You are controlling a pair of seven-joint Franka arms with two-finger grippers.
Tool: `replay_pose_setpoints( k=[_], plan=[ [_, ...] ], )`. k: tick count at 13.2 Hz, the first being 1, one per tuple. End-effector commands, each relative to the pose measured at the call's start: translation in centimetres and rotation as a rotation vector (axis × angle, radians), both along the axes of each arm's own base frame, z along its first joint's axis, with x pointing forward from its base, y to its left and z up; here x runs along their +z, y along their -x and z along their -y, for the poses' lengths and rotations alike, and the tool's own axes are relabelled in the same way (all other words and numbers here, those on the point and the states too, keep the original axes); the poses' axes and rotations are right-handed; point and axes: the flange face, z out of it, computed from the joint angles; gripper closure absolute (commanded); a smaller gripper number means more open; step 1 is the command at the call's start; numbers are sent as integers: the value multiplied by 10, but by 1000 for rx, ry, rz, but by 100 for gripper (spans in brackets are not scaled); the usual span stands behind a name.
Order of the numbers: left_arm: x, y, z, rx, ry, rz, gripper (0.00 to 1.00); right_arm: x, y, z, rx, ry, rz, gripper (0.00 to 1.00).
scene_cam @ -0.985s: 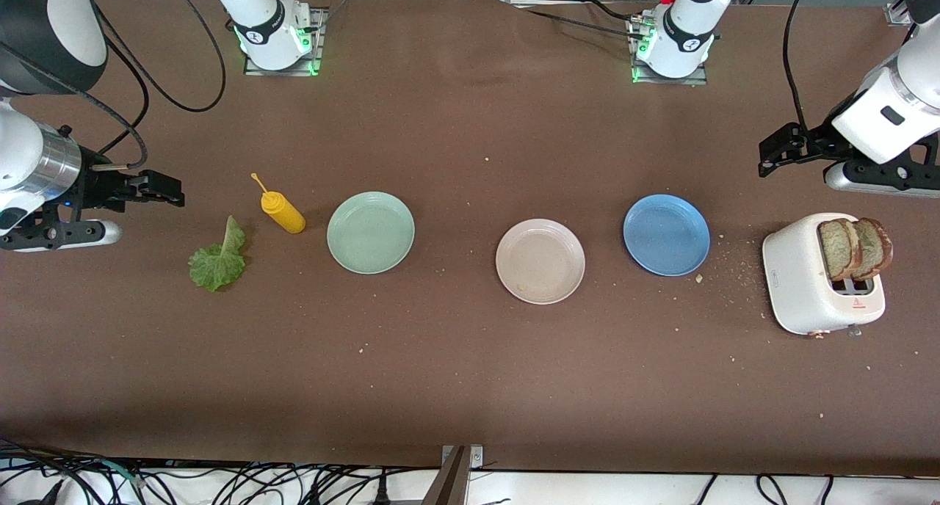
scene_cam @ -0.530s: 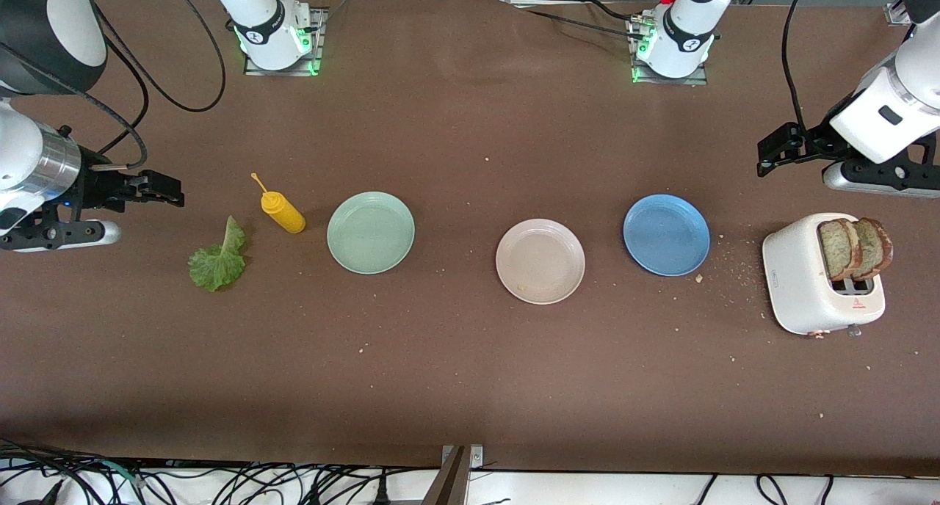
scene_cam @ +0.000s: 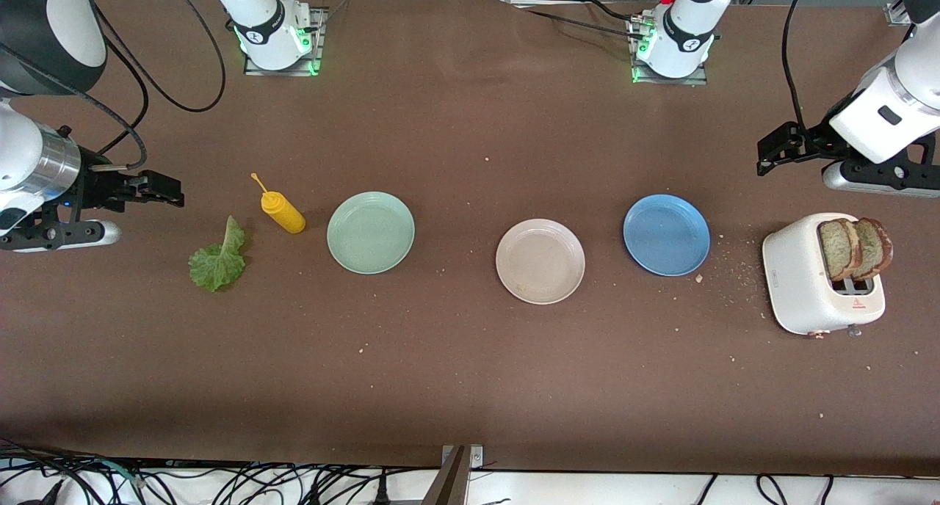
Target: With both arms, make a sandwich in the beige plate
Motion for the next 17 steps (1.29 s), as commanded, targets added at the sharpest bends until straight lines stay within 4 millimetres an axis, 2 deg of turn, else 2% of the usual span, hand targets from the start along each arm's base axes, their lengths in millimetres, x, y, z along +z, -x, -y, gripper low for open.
replay_pose_setpoints(
  k=[1,13,16,17],
  plan=[
    [2,0,-2,7,2,-9,0,2,-1,3,0,-6,6,0],
    [-2,-2,-7,8,-10,-15,0,1,-1,2,-3,-24,1,0],
    [-18,-11,-22,35,-9,-38,0,1,-1,2,-2,-24,1,0],
    [-31,-18,-28,44,-8,-58,0,1,-1,3,-3,-24,1,0]
  ],
)
